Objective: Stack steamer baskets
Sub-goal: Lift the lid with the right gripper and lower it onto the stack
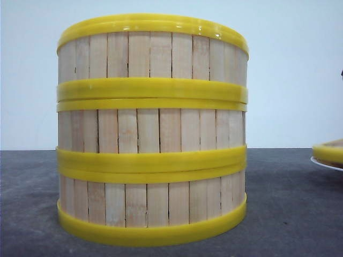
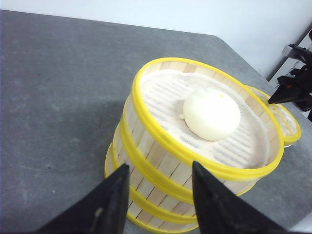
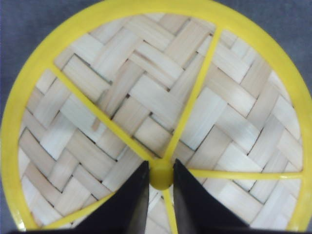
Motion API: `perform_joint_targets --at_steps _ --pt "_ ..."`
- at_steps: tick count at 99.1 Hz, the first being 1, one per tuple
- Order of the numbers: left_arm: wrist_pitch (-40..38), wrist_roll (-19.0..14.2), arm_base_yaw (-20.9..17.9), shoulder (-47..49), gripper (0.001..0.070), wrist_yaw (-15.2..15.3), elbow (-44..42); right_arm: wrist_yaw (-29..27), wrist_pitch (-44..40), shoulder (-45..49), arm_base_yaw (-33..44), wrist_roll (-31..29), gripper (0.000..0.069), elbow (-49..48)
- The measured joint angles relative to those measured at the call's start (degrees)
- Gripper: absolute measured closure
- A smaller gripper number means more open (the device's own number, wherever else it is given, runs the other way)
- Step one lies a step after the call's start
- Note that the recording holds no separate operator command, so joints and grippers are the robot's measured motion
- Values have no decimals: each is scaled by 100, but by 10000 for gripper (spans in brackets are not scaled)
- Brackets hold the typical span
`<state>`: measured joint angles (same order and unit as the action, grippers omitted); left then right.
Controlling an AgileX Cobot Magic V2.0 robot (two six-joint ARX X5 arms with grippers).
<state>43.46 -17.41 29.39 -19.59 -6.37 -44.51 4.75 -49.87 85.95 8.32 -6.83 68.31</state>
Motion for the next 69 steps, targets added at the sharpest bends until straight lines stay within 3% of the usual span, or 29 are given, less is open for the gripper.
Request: perform_joint_targets --at_steps 35,47,69 --pt "0 2 0 0 479 0 0 258 -949 -535 -562 258 634 1904" --pt "-7 0 0 0 479 0 0 258 -1419 -533 -1178 378 634 2599" --pt "-122 0 0 0 479 0 0 278 -1414 -533 -2804 398 636 3399"
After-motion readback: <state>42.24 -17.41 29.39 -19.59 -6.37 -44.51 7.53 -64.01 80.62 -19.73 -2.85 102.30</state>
